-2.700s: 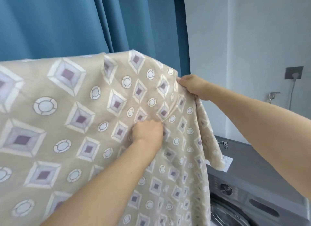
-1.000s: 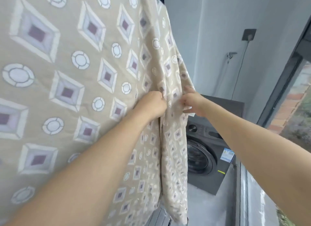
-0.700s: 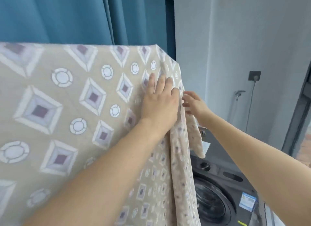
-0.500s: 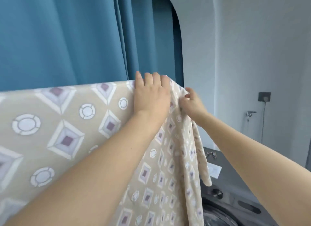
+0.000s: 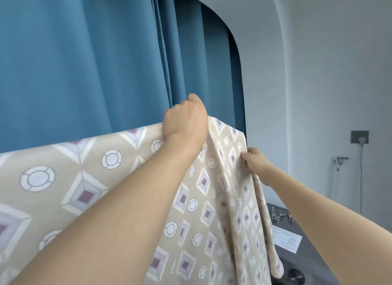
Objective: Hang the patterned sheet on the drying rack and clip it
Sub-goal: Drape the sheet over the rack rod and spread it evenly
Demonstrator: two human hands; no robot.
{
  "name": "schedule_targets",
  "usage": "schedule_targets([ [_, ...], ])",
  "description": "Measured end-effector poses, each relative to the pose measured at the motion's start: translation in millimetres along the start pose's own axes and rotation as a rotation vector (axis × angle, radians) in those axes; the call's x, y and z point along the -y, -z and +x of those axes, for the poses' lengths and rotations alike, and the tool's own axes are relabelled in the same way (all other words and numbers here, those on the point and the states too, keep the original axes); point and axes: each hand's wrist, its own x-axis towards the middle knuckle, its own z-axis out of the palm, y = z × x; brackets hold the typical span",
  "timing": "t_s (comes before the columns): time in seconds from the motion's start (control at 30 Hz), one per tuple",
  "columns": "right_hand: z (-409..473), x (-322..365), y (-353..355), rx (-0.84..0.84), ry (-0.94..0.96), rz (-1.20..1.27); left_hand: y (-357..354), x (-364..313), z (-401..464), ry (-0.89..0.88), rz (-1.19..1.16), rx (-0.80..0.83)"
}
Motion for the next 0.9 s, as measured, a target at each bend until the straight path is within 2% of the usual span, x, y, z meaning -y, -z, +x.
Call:
schedule_targets([
  [0.07, 7, -5, 6, 0.009, 0.034, -0.018, 1, -1, 16, 0.076, 0.015, 0.018],
  [0.13, 15, -10, 11, -0.032, 0.070, -0.035, 1, -3, 25, 0.108, 0.061, 0.130],
  [0.2, 23, -13, 20, -0.061, 0.080, -0.018, -4, -10, 32, 0.097, 0.067, 0.273],
  [0.3, 39, -6, 33, -0.098, 0.071, 0.133, -16, -29, 35, 0.023, -0.084, 0.423],
  [0.4, 57, 22, 43, -0.068, 0.164, 0.210, -32, -48, 43, -0.082, -0.093, 0.443],
  [0.47, 68, 45, 45, -0.030, 0.231, 0.235, -40, -55, 51, -0.084, -0.077, 0.419],
  [0.6, 92, 69, 36, 0.020, 0.266, 0.280, -45, -63, 71, 0.050, -0.140, 0.332],
  [0.73, 106, 48, 11, 0.135, 0.250, 0.258, -48, -65, 81, 0.191, -0.155, 0.244],
  [0.8, 104, 29, 8, 0.204, 0.233, 0.255, -53, -59, 80, 0.239, -0.107, 0.314],
  [0.9, 101, -7, 21, 0.388, 0.131, 0.170, -58, -54, 80, 0.179, 0.028, 0.572],
])
